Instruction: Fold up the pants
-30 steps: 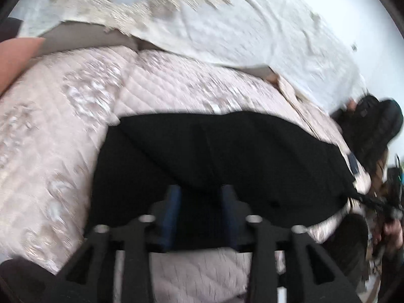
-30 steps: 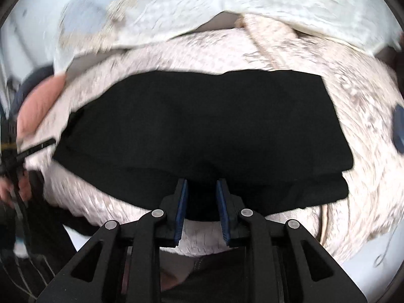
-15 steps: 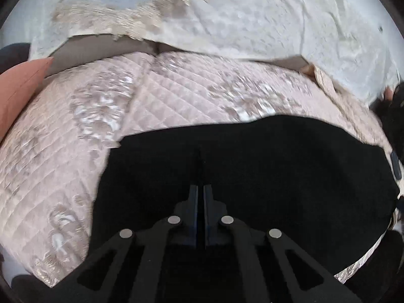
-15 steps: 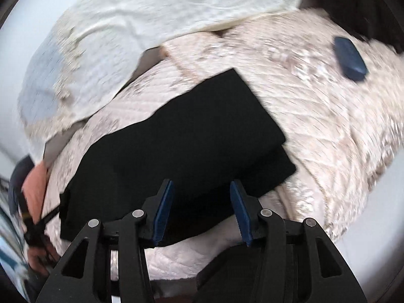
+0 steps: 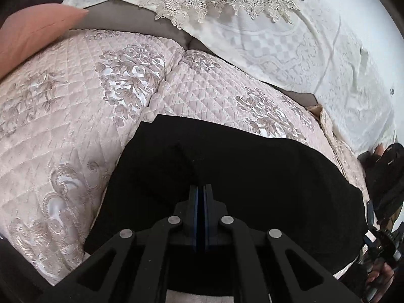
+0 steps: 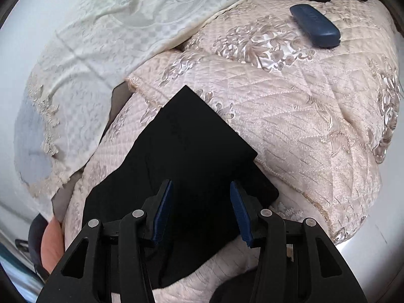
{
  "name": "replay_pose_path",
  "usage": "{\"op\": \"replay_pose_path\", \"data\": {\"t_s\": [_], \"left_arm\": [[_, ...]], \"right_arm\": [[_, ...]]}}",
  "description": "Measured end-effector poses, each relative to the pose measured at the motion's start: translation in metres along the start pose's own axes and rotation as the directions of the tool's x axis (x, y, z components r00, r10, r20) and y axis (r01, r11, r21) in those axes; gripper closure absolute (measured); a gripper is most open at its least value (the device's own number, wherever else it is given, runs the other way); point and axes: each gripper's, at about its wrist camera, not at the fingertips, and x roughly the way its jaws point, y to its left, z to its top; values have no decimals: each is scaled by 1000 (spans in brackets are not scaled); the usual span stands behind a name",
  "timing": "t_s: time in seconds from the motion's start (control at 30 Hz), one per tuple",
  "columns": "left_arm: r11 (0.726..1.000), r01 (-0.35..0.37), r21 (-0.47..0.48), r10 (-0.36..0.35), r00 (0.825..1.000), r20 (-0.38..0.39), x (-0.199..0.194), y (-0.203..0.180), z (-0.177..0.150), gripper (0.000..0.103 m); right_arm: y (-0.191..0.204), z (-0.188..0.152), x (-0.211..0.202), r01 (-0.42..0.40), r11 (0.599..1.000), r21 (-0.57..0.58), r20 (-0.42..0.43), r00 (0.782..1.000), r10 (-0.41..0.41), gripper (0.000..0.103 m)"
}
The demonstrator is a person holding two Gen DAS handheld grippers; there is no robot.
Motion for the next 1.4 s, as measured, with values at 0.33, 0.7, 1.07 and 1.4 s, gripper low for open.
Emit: {"op": "replay_pose_path", "data": {"t_s": [0.33, 0.7, 1.07, 1.4], "left_arm": [[1000, 11, -22, -9, 998, 64, -24, 3, 8, 99], [998, 45, -36, -42, 995, 91, -36, 4, 17, 99], [998, 60, 13, -62, 991, 121, -39, -10, 32, 99], [998, 66, 2, -66, 991, 113, -42, -3, 28, 99]], "right_arm": [[-1, 12, -31, 11, 1000, -6, 115, 993, -10, 103], [-14, 9, -14, -21, 998, 65, -43, 999, 24, 65], [-9, 21, 15, -3, 994, 107, -36, 999, 6, 61], [-6, 23, -14, -71, 992, 107, 85, 994, 62, 98]]}}
